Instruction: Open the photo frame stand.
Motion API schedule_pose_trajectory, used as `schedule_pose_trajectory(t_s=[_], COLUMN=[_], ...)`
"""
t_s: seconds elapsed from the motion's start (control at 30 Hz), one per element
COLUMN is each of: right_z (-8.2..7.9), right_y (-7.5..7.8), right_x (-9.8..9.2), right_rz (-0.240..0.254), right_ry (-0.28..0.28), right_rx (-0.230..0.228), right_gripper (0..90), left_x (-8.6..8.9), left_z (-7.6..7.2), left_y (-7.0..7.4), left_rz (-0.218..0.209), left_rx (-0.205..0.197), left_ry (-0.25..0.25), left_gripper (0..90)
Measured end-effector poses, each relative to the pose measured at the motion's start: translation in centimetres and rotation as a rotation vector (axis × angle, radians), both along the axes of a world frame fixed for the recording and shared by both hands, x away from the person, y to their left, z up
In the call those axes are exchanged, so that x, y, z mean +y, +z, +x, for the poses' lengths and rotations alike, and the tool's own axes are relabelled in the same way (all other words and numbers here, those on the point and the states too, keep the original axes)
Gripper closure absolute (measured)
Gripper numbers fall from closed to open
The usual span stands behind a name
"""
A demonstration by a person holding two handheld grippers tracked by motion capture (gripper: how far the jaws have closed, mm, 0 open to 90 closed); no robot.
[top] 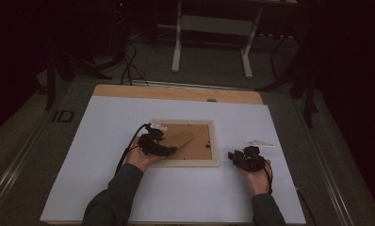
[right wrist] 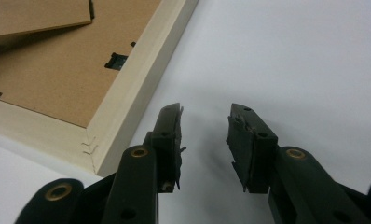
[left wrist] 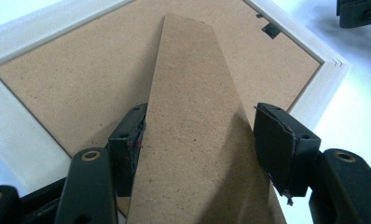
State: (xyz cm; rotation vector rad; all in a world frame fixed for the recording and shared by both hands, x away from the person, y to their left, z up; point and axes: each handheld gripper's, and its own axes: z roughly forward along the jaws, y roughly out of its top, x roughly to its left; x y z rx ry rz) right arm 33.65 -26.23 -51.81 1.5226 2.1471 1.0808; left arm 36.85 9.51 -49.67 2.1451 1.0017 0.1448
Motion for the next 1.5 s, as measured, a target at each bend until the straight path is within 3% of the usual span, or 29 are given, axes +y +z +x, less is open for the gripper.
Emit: schedule_pose_trajectory(t_s=[0.4,0.47,0.97,1.27,1.5], right_z=[0.7,1.0,3.4,4.7,5.1], right_y=[0.6,1.1,3.7,4.1,4.3], right_x=[0.4,0.3,2.2,3.4,3.6], right_rz=[-0.005,0.022,-0.034,-0.065,-0.068], right_ry=[0.031,0.051,0.109,0.166,0.170], right_rx=[-0.003,0.003,-0.017,-0.002,-0.003], right_gripper=[63.8,63.2,62.8,61.8,61.4], left_x=[-0.3,-0.4,-0.9,-0.9,-1.2], left_z=[-0.8,-1.0,-1.8,-2.1,-2.7], left_y=[0.7,0.8,1.3,1.5,1.8], left_rz=[0.027,0.030,0.068,0.081,0.113], left_rx=[-0.068,-0.085,-0.181,-0.225,-0.300], left_ry=[-0.009,-0.012,-0.034,-0.046,-0.047], left_gripper=[40.2,40.1,40.0,39.8,39.8])
